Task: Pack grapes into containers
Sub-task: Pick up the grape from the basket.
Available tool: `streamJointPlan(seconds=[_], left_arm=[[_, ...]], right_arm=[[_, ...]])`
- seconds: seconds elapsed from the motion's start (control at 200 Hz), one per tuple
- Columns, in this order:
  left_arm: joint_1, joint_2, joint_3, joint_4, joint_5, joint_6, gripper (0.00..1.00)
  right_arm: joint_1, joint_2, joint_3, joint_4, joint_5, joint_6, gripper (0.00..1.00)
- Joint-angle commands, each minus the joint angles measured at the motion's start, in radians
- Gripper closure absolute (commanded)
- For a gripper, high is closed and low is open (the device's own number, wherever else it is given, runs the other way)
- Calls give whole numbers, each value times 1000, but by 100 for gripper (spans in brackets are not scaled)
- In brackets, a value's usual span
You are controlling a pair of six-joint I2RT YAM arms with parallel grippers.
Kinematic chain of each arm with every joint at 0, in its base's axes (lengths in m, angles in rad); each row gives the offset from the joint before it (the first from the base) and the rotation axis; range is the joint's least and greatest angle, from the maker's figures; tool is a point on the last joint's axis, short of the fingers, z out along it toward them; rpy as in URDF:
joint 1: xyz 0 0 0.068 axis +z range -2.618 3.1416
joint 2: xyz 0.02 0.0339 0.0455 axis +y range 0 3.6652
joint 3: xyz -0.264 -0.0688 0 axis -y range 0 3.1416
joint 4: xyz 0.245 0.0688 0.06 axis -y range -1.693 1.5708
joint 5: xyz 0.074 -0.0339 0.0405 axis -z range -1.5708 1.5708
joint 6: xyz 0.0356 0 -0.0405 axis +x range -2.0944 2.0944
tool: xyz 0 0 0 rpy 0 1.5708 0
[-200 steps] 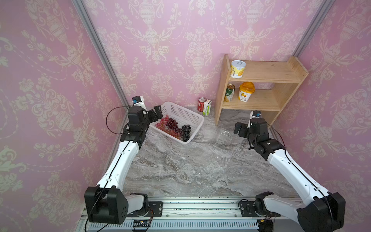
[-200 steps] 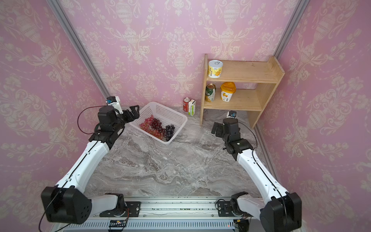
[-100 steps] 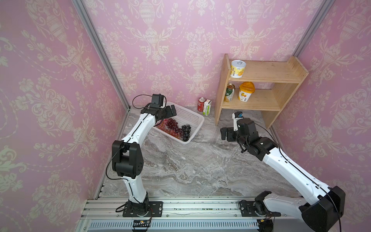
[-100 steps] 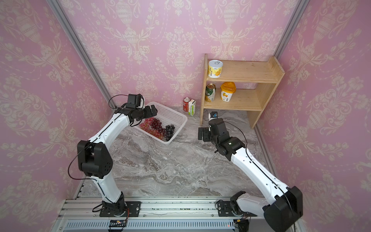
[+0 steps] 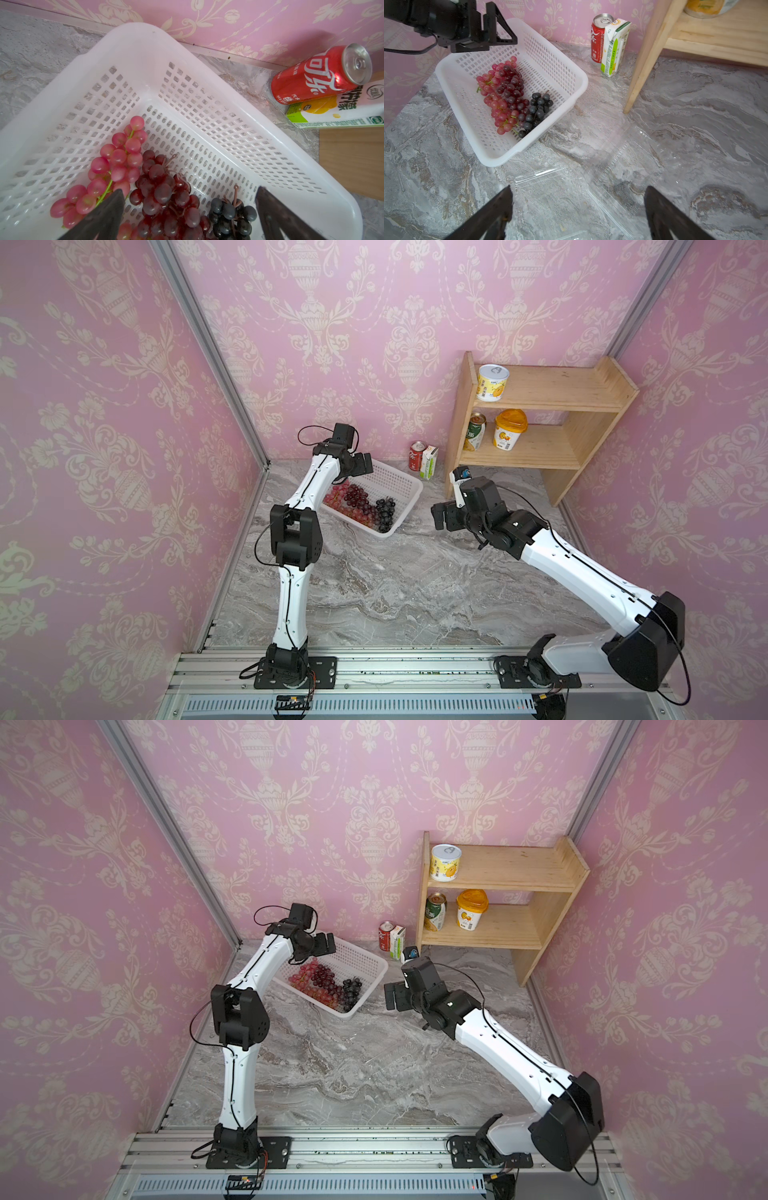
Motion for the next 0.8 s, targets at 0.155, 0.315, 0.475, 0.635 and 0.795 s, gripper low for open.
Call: streamJointPlan(seconds=[0.155,0.315,0.475,0.635,0.795], left_arm=[[24,225,360,-242,-9,38,1],[28,254,367,-263,26,26,2],[14,250,303,-259,70,34,5],[5,237,234,-229,111,34,6],[-15,206,177,-221,136,31,8]], right_arm=[[23,144,174,-65,-43,-13,0],[21,190,223,-76,-45,-19,0],[21,215,226,-59,-66,-3,0],[21,221,203,-42,-76,9,0],[21,204,167,-46,-58,13,0]])
